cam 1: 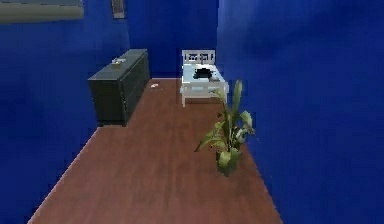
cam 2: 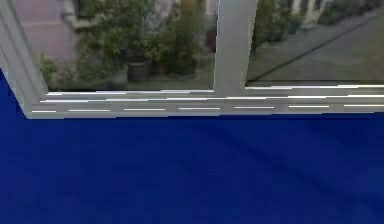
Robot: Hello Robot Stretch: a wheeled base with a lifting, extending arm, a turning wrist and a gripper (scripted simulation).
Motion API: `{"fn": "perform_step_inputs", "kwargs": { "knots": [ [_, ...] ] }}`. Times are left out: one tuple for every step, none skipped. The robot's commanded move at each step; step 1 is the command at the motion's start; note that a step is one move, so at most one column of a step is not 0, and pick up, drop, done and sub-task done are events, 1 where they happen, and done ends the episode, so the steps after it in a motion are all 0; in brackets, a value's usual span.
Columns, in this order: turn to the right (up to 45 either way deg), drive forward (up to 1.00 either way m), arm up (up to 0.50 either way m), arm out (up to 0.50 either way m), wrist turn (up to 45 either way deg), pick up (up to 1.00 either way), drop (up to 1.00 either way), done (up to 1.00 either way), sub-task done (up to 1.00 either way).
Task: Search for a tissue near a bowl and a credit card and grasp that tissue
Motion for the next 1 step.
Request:
{"fn": "perform_step_inputs", "kwargs": {
  "knots": [
    [0.0, 0.55, 0.0, 0.0, 0.0, 0.0, 0.0, 0.0, 0.0]
  ]
}}
